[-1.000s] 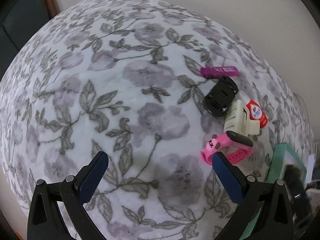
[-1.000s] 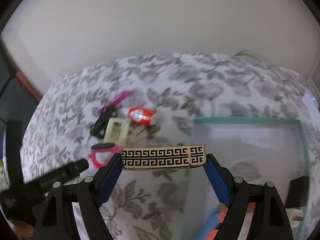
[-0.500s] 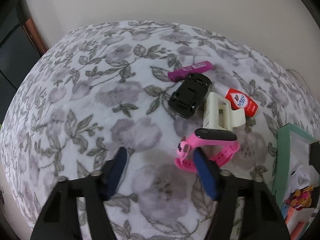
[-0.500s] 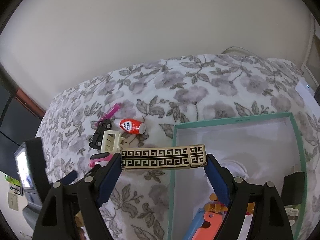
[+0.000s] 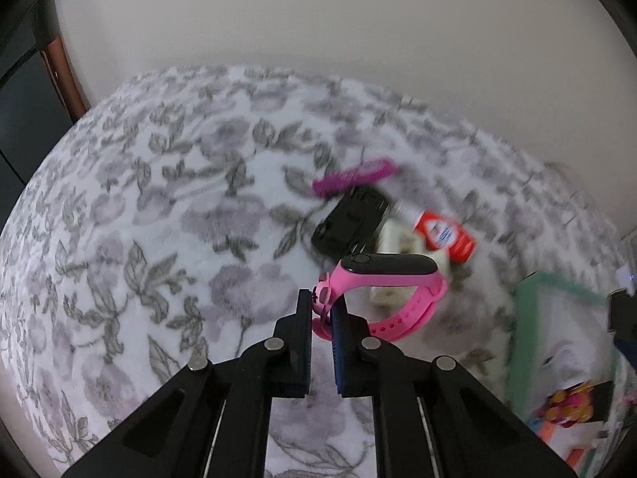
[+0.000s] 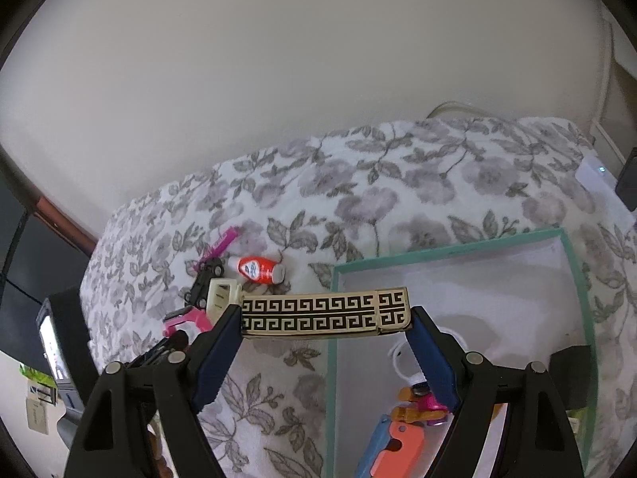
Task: Organize rigid objects
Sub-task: 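Carry the pink watch and bracelet into the tray and open both tools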
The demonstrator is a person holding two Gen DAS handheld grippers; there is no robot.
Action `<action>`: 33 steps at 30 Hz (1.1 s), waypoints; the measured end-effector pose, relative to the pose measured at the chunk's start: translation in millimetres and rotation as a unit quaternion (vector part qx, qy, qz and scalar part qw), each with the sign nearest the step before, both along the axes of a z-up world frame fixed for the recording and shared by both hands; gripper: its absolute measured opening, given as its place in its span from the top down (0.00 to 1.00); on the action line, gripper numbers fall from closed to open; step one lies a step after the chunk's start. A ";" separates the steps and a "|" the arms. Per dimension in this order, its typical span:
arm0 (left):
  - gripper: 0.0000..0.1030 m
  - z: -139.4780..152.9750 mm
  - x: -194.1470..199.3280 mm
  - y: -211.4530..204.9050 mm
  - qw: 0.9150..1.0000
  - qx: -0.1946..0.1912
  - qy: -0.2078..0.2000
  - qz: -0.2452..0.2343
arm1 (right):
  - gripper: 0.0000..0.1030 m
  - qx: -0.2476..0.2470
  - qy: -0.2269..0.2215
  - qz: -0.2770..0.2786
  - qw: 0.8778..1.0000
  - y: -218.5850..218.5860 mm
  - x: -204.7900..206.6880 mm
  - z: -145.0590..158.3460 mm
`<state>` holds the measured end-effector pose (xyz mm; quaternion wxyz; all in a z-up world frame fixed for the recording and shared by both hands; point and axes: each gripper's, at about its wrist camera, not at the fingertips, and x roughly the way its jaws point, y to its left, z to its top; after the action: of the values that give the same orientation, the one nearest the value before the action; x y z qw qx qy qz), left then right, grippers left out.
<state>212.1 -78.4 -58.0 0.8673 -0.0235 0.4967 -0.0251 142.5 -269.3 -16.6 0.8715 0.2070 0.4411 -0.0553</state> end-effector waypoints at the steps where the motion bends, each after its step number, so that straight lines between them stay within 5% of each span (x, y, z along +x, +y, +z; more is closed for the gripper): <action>1: 0.92 9.3 -1.6 -1.3 1.000 -0.004 -0.010 -0.003 | 0.18 0.002 -0.002 -0.003 1.000 -2.5 -1.1 3.0; 7: 0.92 57.9 -15.4 -18.7 0.997 -0.036 -0.059 -0.038 | 0.18 0.008 -0.020 -0.037 0.999 -35.8 -16.8 26.5; 13: 0.92 76.6 -31.3 -57.7 0.992 -0.050 -0.066 -0.095 | 0.18 -0.012 -0.019 -0.080 0.997 -77.4 -36.8 41.0; 22: 0.92 54.9 -51.5 -130.9 0.986 0.003 -0.029 -0.167 | 0.18 -0.050 0.019 -0.109 0.993 -118.3 -51.3 35.3; 33: 0.91 5.8 -58.9 -154.2 0.986 0.010 0.012 -0.166 | 0.18 -0.044 0.099 -0.093 0.990 -123.1 -41.8 -20.3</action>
<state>153.2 -232.6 -52.2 0.8454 0.0673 0.5041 -0.1634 100.6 -392.4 -37.0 0.8231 0.2019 0.5007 -0.1760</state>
